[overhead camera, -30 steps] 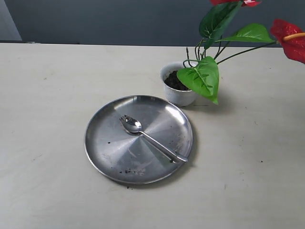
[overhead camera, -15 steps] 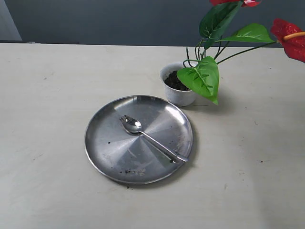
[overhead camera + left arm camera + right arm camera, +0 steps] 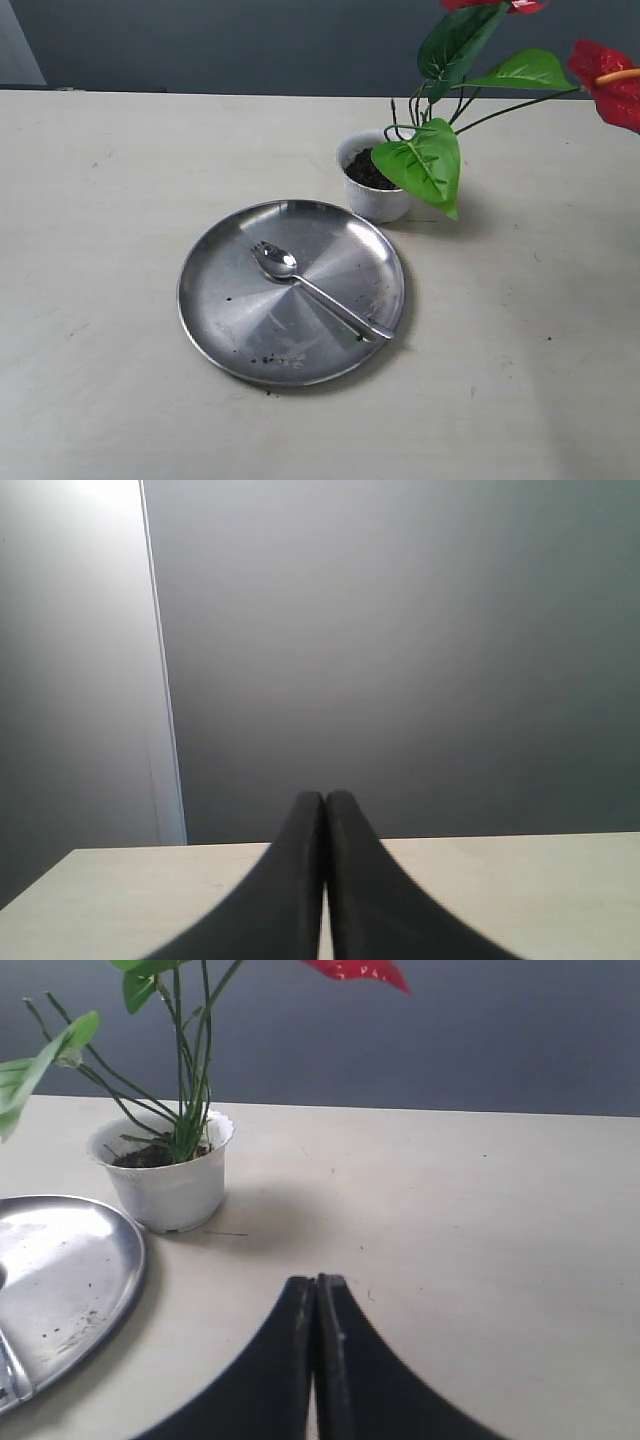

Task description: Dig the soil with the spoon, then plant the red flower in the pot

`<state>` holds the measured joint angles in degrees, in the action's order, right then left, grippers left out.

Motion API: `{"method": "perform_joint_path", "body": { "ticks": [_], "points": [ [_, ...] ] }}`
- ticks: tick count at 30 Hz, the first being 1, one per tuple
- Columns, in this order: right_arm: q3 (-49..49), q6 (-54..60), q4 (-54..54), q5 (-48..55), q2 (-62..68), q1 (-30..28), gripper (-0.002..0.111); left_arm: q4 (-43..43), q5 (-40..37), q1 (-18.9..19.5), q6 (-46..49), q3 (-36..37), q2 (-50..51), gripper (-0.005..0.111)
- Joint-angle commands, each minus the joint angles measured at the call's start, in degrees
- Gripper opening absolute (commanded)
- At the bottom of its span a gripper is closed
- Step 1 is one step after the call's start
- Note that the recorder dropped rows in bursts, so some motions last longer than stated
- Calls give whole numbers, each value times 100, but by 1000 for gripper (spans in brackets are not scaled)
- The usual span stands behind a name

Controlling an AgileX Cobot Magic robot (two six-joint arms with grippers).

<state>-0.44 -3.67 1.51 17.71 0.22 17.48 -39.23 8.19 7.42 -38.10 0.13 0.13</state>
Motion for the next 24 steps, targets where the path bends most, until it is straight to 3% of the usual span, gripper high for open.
{"method": "perform_joint_path", "body": {
  "ticks": [1,24],
  "points": [
    [44,-12,72,-33,-22,-36,0,41,58,-25,-31,-13,-13,0],
    [44,-12,-78,-33,-22,-36,0,41,41,-25,-31,-13,-13,0]
  ]
}}
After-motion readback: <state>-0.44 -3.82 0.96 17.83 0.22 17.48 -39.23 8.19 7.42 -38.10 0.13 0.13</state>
